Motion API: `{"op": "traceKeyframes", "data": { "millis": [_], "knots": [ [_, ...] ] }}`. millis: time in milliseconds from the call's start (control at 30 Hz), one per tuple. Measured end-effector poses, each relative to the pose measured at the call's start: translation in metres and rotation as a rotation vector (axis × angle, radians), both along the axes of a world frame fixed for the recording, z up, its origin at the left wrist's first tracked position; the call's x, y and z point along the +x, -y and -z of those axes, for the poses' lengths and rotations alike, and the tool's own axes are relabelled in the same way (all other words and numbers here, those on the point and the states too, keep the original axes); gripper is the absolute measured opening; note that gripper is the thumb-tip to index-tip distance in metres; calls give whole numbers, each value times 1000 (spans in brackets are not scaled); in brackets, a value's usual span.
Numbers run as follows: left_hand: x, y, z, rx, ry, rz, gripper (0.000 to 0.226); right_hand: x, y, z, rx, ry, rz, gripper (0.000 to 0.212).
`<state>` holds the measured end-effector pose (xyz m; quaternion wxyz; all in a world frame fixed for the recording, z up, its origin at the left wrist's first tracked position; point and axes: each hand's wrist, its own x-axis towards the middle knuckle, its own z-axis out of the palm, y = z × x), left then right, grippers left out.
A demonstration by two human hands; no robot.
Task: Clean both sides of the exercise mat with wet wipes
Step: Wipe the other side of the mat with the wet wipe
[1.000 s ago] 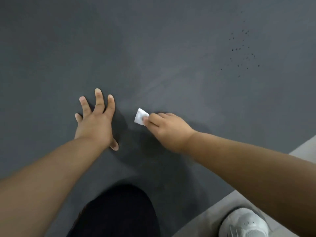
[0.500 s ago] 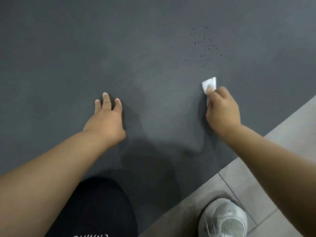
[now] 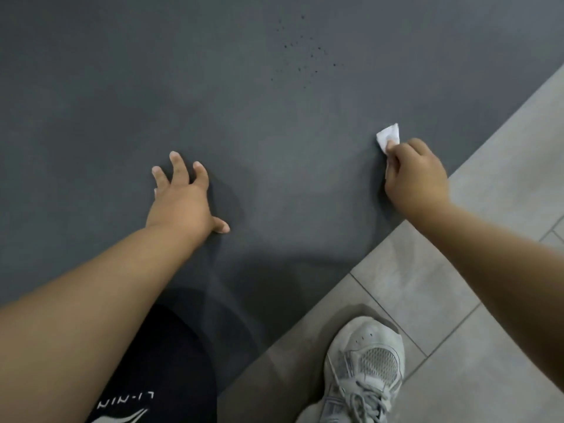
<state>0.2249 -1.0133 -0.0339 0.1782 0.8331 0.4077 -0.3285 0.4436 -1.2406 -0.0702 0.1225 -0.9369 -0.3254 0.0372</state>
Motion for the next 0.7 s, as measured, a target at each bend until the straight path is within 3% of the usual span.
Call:
{"op": "traceKeyframes", "data": {
  "millis": [100, 200, 267, 333, 400, 467, 567, 700],
  "knots": [
    [-4, 6, -1, 6, 50, 22, 97, -26, -3, 4, 11, -6, -5, 9],
    [-6, 15, -2, 18, 59, 87, 82, -87, 5, 4, 117, -55, -327, 7],
    [-5, 18, -4, 39, 43, 121, 78, -131, 17, 2, 174, -184, -607, 24],
    [-3, 20, -5, 57, 26, 134, 78, -156, 29, 1, 138, -257, -856, 31],
    [-1, 24, -5, 57, 24, 134, 77, -148, 32, 3, 81, -250, -935, 25],
    [2, 30, -5, 36, 38, 121, 77, -114, 33, 8, 99, -199, -756, 16],
    [9, 36, -7, 1, 84, 82, 84, -46, 45, 8, 166, -55, -301, 32],
    [19, 41, -6, -20, 106, 101, 100, 2, 49, 4, -8, -36, 156, 21]
  ]
}}
